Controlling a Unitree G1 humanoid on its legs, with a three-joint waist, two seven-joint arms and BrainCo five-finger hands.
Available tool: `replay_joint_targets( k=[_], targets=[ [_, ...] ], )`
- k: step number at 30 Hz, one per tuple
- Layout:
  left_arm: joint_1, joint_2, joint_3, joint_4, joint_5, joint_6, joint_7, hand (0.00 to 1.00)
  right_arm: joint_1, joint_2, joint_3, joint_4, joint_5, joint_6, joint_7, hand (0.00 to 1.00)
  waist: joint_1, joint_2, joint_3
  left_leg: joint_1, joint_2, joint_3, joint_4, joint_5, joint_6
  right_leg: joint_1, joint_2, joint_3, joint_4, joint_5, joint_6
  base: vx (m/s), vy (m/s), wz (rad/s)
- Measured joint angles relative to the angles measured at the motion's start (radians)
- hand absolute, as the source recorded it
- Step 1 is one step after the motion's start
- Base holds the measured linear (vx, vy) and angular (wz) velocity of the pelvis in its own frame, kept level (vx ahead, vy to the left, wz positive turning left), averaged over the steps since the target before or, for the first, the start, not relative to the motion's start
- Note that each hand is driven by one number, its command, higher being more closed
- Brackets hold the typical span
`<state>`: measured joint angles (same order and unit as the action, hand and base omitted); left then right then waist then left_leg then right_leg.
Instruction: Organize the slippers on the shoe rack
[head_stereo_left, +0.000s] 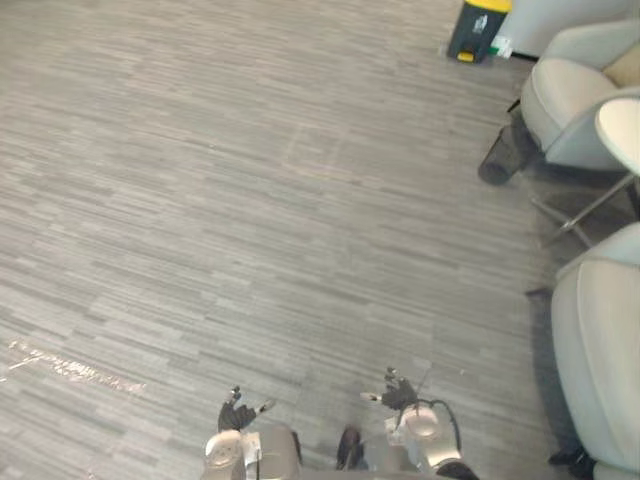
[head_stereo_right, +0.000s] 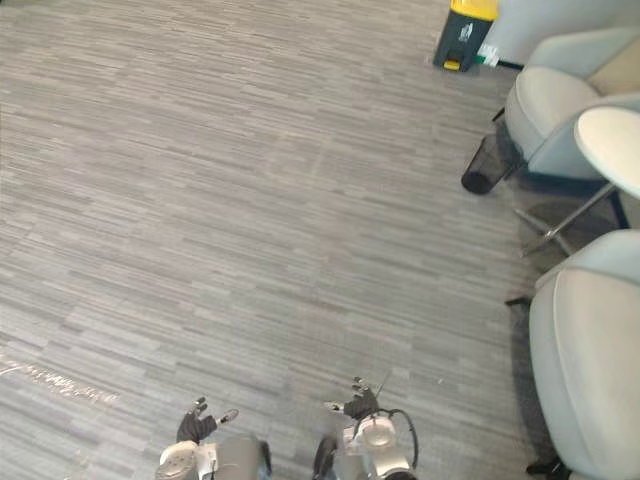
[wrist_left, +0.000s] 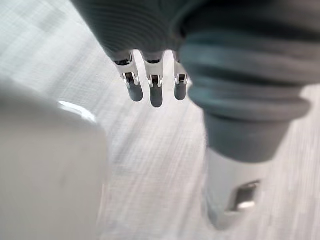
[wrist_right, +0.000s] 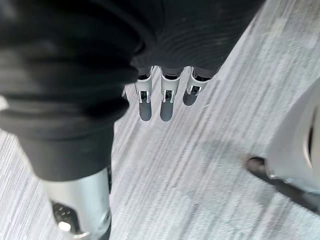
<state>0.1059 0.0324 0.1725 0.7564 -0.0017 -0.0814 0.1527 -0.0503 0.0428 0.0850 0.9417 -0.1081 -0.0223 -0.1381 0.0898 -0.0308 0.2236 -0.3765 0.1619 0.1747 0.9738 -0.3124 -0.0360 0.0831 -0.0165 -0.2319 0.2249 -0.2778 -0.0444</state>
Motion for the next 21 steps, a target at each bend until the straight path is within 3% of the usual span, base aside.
replay_joint_targets(
  k=[1,2,3,4,5,6,8,9,10,11,13,14,17,18,19,20,21],
  targets=[
    [-0.007,-0.002,0.004,-0.001,0.000,-0.001,0.000,0.00,-0.011,-0.005,-0.004,0.022,0.000,0.002,-0.002,0.00,0.005,-0.012,0.007,-0.032,-0.022,0.004,-0.174,0.010,-0.002,0.046,-0.036,0.004,-0.023,-0.011,0.026,0.69,0.313,-0.24],
    [-0.010,-0.004,0.002,-0.002,0.001,-0.001,0.000,0.00,-0.021,-0.019,-0.006,0.032,0.000,0.003,-0.010,0.00,0.014,-0.007,0.005,-0.043,-0.041,0.000,-0.415,0.095,-0.015,0.084,-0.061,0.007,-0.044,-0.027,0.057,0.70,0.326,-0.29],
    [-0.014,-0.007,0.003,-0.004,-0.006,-0.002,-0.002,0.00,-0.025,-0.024,-0.007,0.036,-0.001,0.003,-0.013,0.00,0.019,-0.003,0.007,-0.037,-0.049,0.010,-0.469,0.208,0.026,0.101,-0.068,0.014,-0.051,-0.040,0.082,0.74,0.339,-0.08],
    [-0.036,0.005,0.004,0.004,0.001,-0.001,0.001,0.00,-0.044,-0.023,-0.002,0.053,-0.001,0.003,-0.017,0.00,0.020,-0.045,0.007,-0.017,-0.100,0.033,-0.481,0.185,0.061,0.115,-0.113,0.028,-0.062,-0.031,0.086,0.50,0.211,0.11],
    [-0.040,0.011,0.005,0.006,0.001,-0.002,0.001,0.00,-0.058,-0.020,-0.004,0.057,-0.002,0.004,-0.018,0.00,0.022,-0.044,0.007,-0.024,-0.106,0.025,-0.454,0.150,0.081,0.111,-0.112,0.029,-0.044,0.028,0.091,0.50,0.226,0.22],
    [-0.038,0.019,0.004,0.012,0.001,-0.001,0.000,0.00,-0.066,-0.017,-0.004,0.056,-0.003,0.003,-0.018,0.00,0.025,-0.044,0.007,-0.024,-0.105,0.024,-0.429,0.131,0.088,0.108,-0.116,0.034,-0.018,0.048,0.107,0.60,0.311,0.20],
    [-0.037,0.030,0.003,0.038,0.000,0.001,0.001,0.00,-0.067,-0.015,-0.008,0.056,-0.010,-0.004,-0.018,0.00,0.027,-0.050,0.007,0.057,-0.130,0.025,-0.403,0.048,0.120,0.055,-0.158,0.084,0.237,0.106,0.175,0.69,0.347,0.16],
    [-0.035,0.034,0.003,0.046,0.001,0.002,0.001,0.00,-0.066,-0.014,-0.007,0.056,-0.010,-0.004,-0.017,0.00,0.026,-0.048,0.008,0.085,-0.135,0.025,-0.407,0.025,0.124,0.031,-0.168,0.100,0.333,0.125,0.186,0.50,0.214,0.05],
    [-0.035,0.046,0.002,0.073,0.002,0.005,0.001,0.00,-0.058,-0.011,-0.005,0.056,-0.011,-0.006,-0.012,0.00,0.024,-0.047,0.010,0.151,-0.148,0.026,-0.409,-0.019,0.126,-0.048,-0.186,0.125,0.595,0.144,0.177,0.45,0.153,0.02],
    [-0.033,0.052,-0.001,0.087,0.002,0.009,0.001,0.00,-0.050,-0.011,-0.003,0.057,-0.011,-0.005,-0.007,0.00,0.022,-0.045,0.011,0.204,-0.158,0.025,-0.424,-0.039,0.127,-0.104,-0.199,0.118,0.744,0.133,0.158,0.43,0.128,0.05],
    [-0.015,0.063,-0.014,0.100,0.010,0.011,0.002,0.00,-0.025,-0.013,-0.003,0.057,-0.012,-0.005,0.002,0.00,0.013,-0.030,0.019,0.322,-0.161,0.009,-0.504,-0.058,0.126,-0.201,-0.210,0.032,0.881,0.092,0.101,0.41,0.089,0.08],
    [-0.007,0.066,-0.014,0.100,0.016,0.012,0.003,0.00,-0.015,-0.012,-0.003,0.057,-0.012,-0.004,0.003,0.00,0.008,-0.031,0.018,0.374,-0.160,0.000,-0.555,-0.058,0.126,-0.258,-0.208,-0.019,0.855,0.067,0.082,0.39,0.067,0.15],
    [-0.003,0.070,-0.013,0.102,0.018,0.019,0.012,0.00,-0.019,-0.018,-0.004,0.056,-0.016,-0.004,0.004,0.00,-0.009,-0.031,0.020,0.456,-0.143,-0.021,-0.622,-0.059,0.121,-0.334,-0.172,-0.103,0.650,0.025,0.090,0.39,-0.005,0.25],
    [-0.001,0.065,-0.014,0.102,0.018,0.021,0.018,0.00,-0.020,-0.026,-0.003,0.056,-0.022,-0.006,0.004,0.00,-0.026,-0.026,0.022,0.505,-0.124,-0.033,-0.663,-0.059,0.120,-0.358,-0.126,-0.136,0.439,0.036,0.085,0.44,-0.045,0.33],
    [-0.002,0.062,-0.017,0.102,0.019,0.021,0.018,0.00,-0.024,-0.028,-0.003,0.055,-0.026,-0.006,0.004,0.00,-0.034,-0.024,0.023,0.530,-0.117,-0.044,-0.689,-0.057,0.117,-0.372,-0.093,-0.137,0.287,0.075,0.087,0.56,-0.071,0.47],
    [-0.006,0.061,-0.036,0.102,0.019,0.021,0.018,0.00,-0.026,-0.034,-0.004,0.055,-0.030,-0.006,0.004,0.00,-0.037,-0.028,0.020,0.565,-0.116,-0.051,-0.734,-0.059,0.092,-0.391,-0.057,-0.127,0.050,0.173,0.101,0.40,-0.078,0.33],
    [-0.007,0.061,-0.041,0.102,0.019,0.020,0.018,0.00,-0.026,-0.036,-0.004,0.055,-0.031,-0.005,0.004,0.00,-0.037,-0.032,0.019,0.577,-0.120,-0.053,-0.747,-0.061,0.083,-0.397,-0.051,-0.123,-0.004,0.200,0.102,0.51,-0.124,0.35]
  ],
)
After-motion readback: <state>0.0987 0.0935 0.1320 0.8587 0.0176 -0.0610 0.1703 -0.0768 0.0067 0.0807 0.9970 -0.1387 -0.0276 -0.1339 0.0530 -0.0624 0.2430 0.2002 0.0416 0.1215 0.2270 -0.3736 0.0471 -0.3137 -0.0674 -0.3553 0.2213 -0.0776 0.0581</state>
